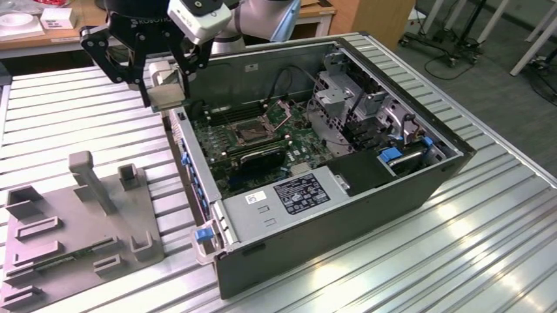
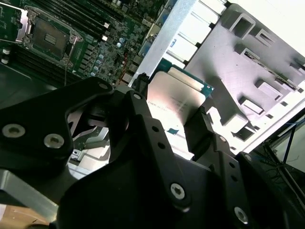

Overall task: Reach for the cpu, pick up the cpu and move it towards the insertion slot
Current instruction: 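Pick up the cpu and move it towards the insertion slot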

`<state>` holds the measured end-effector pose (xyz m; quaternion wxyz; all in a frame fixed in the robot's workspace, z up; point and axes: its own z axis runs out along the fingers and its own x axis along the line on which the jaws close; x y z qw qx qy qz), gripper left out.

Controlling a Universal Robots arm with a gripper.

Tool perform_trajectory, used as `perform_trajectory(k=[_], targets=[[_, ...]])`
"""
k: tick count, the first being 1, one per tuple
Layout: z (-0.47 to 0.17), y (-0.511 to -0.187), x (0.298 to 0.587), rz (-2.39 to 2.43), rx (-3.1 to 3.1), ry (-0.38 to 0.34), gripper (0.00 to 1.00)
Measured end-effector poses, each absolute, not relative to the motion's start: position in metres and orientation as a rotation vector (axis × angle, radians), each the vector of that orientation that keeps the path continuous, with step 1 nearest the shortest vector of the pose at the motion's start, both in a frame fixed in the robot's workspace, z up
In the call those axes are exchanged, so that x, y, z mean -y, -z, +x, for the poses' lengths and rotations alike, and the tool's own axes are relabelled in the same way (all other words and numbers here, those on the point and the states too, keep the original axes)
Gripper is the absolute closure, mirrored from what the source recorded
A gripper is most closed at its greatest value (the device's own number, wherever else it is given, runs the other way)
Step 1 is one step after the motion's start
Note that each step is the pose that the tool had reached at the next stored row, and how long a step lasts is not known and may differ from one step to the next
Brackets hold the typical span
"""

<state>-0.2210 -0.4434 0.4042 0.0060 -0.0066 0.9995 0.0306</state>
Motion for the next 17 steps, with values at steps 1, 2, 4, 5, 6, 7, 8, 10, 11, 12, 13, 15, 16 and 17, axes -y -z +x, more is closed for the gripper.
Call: perform_trajectory(k=[1,2,4,5,6,7,8,10,11,12,13,15,16,17], targets=[[-0.220,-0.404,0.443,-0.021,-3.128,-0.095,0.45],[-0.219,-0.404,0.443,-0.021,-3.128,-0.095,0.45],[-0.216,-0.404,0.443,-0.021,-3.128,-0.095,0.45],[-0.215,-0.404,0.443,-0.021,-3.128,-0.095,0.45],[-0.214,-0.404,0.443,-0.021,-3.128,-0.096,0.45],[-0.212,-0.403,0.442,-0.021,-3.128,-0.096,0.45],[-0.211,-0.403,0.442,-0.021,-3.128,-0.096,0.45],[-0.209,-0.403,0.442,-0.021,-3.128,-0.095,0.45],[-0.207,-0.403,0.441,-0.021,-3.128,-0.095,0.45],[-0.206,-0.403,0.441,-0.021,-3.128,-0.095,0.45],[-0.205,-0.403,0.441,-0.021,-3.128,-0.095,0.45],[-0.203,-0.403,0.440,-0.021,-3.128,-0.095,0.45],[-0.201,-0.402,0.440,-0.021,-3.128,-0.095,0.45],[-0.200,-0.402,0.440,-0.021,-3.128,-0.095,0.45]])
